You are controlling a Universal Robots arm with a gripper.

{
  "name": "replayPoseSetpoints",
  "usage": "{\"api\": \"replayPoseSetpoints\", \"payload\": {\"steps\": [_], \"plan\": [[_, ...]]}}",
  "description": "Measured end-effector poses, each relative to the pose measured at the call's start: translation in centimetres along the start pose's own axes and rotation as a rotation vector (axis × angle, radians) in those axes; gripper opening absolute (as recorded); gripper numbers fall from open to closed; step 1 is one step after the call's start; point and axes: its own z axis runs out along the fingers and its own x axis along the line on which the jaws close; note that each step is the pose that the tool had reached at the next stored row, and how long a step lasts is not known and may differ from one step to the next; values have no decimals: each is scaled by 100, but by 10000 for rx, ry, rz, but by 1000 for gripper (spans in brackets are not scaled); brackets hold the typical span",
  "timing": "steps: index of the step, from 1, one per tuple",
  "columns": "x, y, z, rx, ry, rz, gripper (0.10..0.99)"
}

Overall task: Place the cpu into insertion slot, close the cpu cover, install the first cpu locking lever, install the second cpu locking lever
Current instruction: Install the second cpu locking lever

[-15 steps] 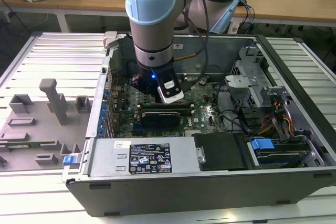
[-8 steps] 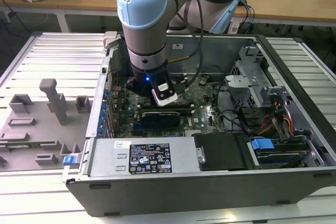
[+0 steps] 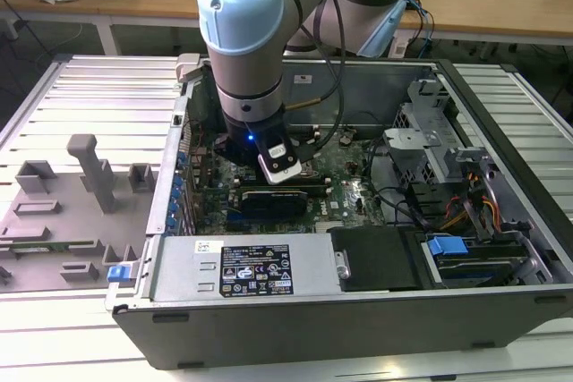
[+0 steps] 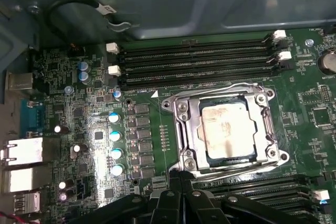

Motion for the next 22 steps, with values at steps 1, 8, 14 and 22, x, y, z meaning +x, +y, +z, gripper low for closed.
{"api": "replayPoseSetpoints", "payload": {"steps": [1, 8, 14, 22], "plan": [[0, 0, 3, 0, 0, -2, 106], [11, 8, 46, 2, 4, -13, 106], [21, 9, 68, -2, 4, -17, 106], [19, 17, 36, -2, -1, -16, 106]]}}
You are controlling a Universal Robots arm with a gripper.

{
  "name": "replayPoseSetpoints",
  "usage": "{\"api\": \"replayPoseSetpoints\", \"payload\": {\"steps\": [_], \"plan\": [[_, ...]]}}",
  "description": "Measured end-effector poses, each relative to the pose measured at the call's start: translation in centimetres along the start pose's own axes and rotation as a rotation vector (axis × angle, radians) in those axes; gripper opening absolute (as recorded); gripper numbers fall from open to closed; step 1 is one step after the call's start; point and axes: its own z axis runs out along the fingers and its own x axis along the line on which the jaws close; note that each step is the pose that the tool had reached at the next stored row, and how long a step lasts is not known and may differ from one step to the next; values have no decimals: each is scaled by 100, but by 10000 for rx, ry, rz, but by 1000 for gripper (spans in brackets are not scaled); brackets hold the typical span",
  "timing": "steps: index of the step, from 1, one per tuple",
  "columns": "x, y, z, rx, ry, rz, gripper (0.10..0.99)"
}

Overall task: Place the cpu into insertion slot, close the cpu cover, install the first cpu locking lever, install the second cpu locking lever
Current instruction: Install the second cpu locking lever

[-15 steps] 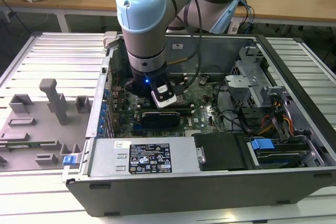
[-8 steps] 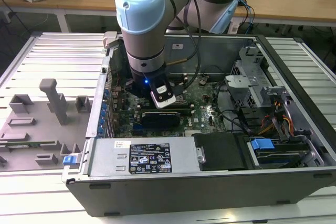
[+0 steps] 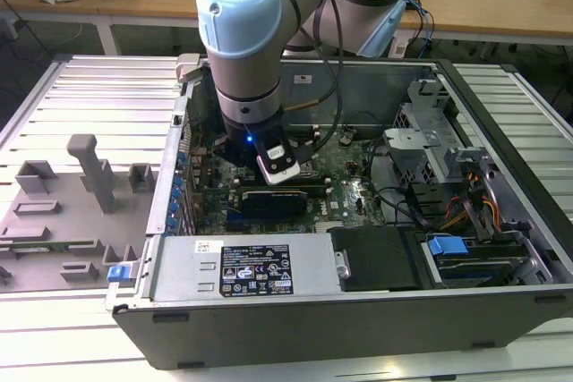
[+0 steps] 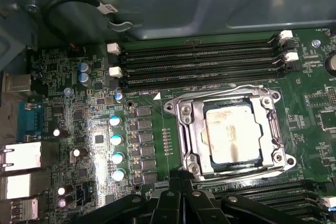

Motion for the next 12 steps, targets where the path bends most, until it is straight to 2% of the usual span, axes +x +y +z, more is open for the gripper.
{"api": "replayPoseSetpoints", "payload": {"steps": [4, 6, 8, 12], "plan": [[-1, 5, -25, -10, 0, -1, 106], [-1, 5, -24, -81, -8, 4, 106], [-1, 5, -24, -207, -21, 6, 106], [-1, -10, -7, -362, -22, 9, 106]]}}
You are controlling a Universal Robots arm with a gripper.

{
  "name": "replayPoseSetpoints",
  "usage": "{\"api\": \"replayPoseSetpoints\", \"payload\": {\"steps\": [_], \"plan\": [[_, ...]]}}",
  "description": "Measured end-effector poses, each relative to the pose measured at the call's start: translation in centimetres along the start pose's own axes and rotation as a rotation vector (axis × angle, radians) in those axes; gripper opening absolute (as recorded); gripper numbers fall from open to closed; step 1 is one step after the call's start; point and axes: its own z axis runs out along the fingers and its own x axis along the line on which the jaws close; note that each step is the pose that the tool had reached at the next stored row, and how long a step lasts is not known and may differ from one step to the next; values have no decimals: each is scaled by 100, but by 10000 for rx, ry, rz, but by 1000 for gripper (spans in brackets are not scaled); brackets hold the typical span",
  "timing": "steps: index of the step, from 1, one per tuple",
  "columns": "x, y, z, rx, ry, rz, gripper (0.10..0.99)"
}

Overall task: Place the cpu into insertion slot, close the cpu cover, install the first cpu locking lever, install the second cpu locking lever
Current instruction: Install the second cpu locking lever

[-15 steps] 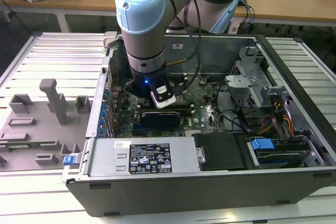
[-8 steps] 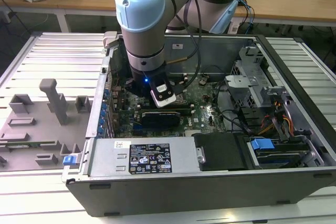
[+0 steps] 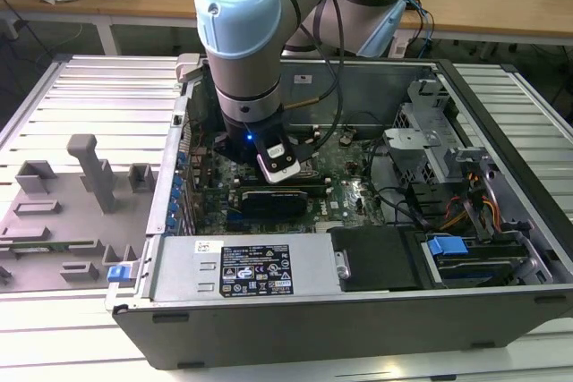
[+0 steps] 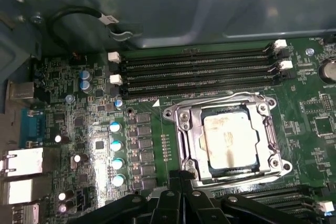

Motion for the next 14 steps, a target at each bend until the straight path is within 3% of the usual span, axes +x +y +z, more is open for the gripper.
{"api": "replayPoseSetpoints", "payload": {"steps": [6, 14], "plan": [[-1, -20, 6, -27, 4, 2, 106], [-21, 34, -191, -27, 3, 2, 106]]}}
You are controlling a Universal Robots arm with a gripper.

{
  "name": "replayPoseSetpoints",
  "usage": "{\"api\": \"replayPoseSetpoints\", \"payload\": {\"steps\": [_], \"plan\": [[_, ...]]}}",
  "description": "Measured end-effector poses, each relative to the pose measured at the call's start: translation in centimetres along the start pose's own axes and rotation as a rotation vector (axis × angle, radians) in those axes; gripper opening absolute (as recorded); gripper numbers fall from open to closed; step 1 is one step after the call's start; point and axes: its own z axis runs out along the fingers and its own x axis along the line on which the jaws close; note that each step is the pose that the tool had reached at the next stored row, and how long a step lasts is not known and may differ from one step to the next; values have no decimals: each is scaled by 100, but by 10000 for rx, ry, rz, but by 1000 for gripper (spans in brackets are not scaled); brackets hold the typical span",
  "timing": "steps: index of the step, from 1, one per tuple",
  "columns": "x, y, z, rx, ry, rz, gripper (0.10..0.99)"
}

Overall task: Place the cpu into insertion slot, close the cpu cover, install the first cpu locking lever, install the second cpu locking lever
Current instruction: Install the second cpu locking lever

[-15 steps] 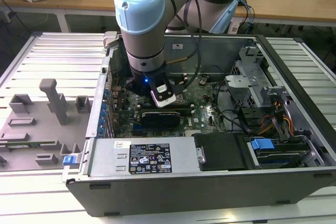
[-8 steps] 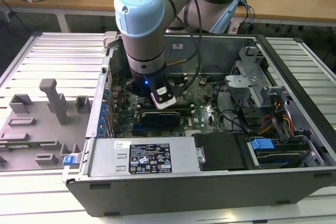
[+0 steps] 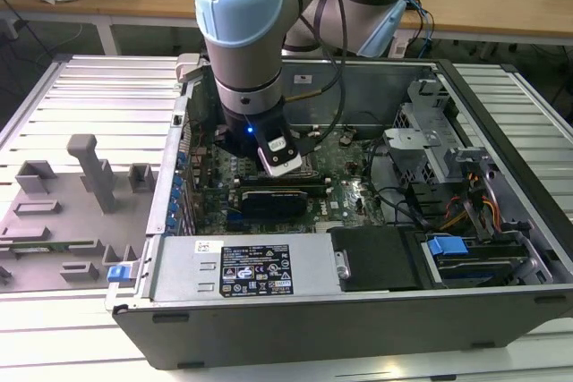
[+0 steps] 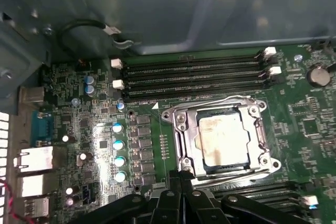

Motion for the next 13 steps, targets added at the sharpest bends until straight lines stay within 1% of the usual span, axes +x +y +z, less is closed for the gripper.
{"api": "replayPoseSetpoints", "payload": {"steps": [1, 3, 4, 5, 6, 8, 9, 10, 11, 13], "plan": [[-6, 5, -17, 13, 0, -3, 106], [-39, 13, -32, 199, 34, -3, 106], [-68, 16, -31, 262, 59, -1, 106], [-136, 23, -26, 321, 105, 5, 106], [-164, 26, -23, 333, 118, 10, 106], [-245, 34, -16, 354, 154, 17, 106], [-292, 39, -12, 359, 172, 20, 106], [-356, 45, -6, 369, 197, 28, 106], [-399, 50, -3, 384, 213, 28, 106], [-454, 61, 4, 409, 225, 32, 106]]}}
